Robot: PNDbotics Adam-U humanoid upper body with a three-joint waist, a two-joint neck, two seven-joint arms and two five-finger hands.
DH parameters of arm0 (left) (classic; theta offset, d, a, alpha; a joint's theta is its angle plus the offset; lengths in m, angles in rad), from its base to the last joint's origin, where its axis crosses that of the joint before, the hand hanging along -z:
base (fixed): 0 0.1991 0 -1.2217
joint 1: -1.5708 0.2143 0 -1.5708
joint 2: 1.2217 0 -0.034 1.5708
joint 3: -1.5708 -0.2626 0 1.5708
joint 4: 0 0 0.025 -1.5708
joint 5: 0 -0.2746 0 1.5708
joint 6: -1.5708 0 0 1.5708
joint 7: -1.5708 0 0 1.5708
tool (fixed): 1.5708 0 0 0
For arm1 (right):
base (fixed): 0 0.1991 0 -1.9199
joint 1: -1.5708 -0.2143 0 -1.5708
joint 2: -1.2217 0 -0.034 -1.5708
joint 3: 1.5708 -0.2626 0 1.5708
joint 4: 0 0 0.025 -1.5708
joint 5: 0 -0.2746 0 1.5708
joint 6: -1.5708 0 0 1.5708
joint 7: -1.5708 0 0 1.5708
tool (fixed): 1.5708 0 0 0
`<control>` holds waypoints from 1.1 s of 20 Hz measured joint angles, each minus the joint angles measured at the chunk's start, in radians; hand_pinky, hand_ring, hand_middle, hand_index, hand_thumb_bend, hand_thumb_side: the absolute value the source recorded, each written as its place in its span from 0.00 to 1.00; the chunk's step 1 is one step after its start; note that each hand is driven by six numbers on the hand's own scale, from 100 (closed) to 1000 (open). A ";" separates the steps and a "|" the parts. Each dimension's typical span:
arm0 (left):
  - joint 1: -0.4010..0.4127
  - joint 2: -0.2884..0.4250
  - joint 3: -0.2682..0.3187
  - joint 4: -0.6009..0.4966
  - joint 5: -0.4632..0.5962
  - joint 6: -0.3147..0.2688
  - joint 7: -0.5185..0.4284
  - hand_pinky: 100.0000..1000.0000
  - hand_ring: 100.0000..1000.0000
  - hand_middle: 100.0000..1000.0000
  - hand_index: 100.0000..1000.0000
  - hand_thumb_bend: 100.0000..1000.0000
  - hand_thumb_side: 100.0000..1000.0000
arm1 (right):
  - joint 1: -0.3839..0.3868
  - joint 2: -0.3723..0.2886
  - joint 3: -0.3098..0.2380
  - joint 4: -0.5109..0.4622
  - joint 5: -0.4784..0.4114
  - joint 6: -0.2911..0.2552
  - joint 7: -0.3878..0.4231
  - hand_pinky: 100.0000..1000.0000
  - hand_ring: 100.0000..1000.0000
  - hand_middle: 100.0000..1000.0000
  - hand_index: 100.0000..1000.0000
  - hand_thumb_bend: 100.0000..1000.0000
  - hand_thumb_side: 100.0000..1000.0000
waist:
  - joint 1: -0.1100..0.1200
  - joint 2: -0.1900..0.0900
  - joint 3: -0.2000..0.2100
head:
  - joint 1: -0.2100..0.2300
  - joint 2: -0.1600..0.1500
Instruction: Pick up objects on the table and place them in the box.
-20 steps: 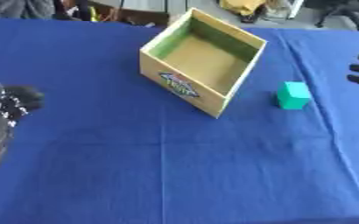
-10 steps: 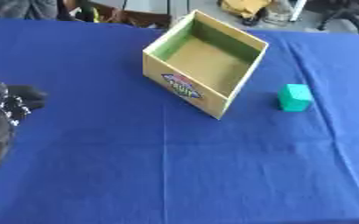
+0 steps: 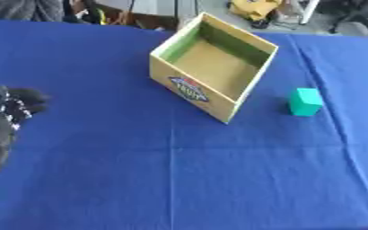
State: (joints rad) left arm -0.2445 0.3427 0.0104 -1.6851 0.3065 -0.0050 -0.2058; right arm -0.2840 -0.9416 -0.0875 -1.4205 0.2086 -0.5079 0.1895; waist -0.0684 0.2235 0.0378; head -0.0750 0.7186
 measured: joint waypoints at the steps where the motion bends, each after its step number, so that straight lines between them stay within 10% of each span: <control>1: 0.000 0.000 0.000 0.000 0.000 0.000 0.000 0.82 0.75 0.57 0.65 0.32 1.00 | -0.009 -0.003 0.008 0.013 0.025 -0.007 0.007 0.78 0.89 0.86 1.00 0.43 0.48 | 0.000 0.000 0.001 | -0.001 0.000; 22: -0.002 0.000 -0.007 0.001 0.000 0.001 -0.013 0.82 0.75 0.57 0.65 0.31 1.00 | -0.207 0.040 0.105 0.274 0.324 -0.073 0.067 0.78 0.89 0.85 0.99 0.44 0.56 | 0.006 -0.002 0.033 | -0.026 0.009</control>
State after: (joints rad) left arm -0.2461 0.3427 0.0034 -1.6837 0.3065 -0.0044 -0.2185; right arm -0.4906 -0.9011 0.0172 -1.1467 0.5323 -0.5811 0.2564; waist -0.0620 0.2220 0.0703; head -0.1008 0.7278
